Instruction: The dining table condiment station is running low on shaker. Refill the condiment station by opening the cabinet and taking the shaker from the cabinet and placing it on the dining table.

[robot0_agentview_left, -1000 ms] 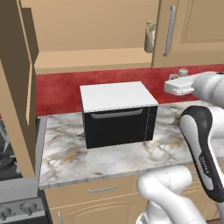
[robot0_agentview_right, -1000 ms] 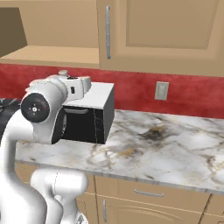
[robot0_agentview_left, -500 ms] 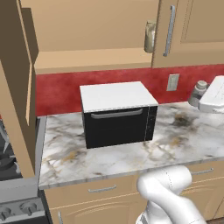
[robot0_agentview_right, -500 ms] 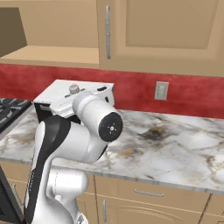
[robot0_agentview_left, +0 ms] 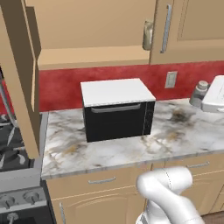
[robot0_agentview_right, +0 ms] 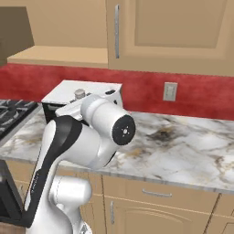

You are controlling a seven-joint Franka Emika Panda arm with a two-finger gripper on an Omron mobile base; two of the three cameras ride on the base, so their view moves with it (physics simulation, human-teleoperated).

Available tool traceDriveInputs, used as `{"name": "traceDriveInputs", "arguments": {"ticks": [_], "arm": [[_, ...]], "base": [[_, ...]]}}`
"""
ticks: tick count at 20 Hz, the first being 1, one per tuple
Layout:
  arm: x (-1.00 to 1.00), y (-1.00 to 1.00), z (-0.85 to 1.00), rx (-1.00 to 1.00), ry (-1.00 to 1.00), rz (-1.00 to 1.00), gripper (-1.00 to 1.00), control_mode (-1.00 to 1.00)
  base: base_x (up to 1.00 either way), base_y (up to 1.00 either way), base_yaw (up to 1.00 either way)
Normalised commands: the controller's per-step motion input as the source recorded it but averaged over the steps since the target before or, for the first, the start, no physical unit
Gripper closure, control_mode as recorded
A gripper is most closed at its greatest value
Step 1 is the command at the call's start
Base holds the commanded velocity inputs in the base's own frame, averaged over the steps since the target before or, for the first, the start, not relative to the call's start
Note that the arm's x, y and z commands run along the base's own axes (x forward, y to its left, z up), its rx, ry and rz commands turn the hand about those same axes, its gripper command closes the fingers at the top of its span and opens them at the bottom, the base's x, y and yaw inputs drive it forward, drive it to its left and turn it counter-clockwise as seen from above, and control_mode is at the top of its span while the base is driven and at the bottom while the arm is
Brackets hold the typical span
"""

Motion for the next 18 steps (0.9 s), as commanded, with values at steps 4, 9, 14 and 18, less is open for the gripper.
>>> {"name": "traceDriveInputs", "arguments": {"ticks": [4, 9, 14, 18], "arm": [[0.0, 0.0, 0.0, 0.0, 0.0, 0.0, 1.0, 1.0], [0.0, 0.0, 0.0, 0.0, 0.0, 0.0, 1.0, 1.0], [0.0, 0.0, 0.0, 0.0, 0.0, 0.0, 1.0, 1.0], [0.0, 0.0, 0.0, 0.0, 0.0, 0.0, 1.0, 1.0]], "base": [[-0.89, 0.66, 0.33], [-0.52, 0.78, 0.55], [-0.63, 0.7, 0.58], [-0.81, 0.63, 0.56]]}}
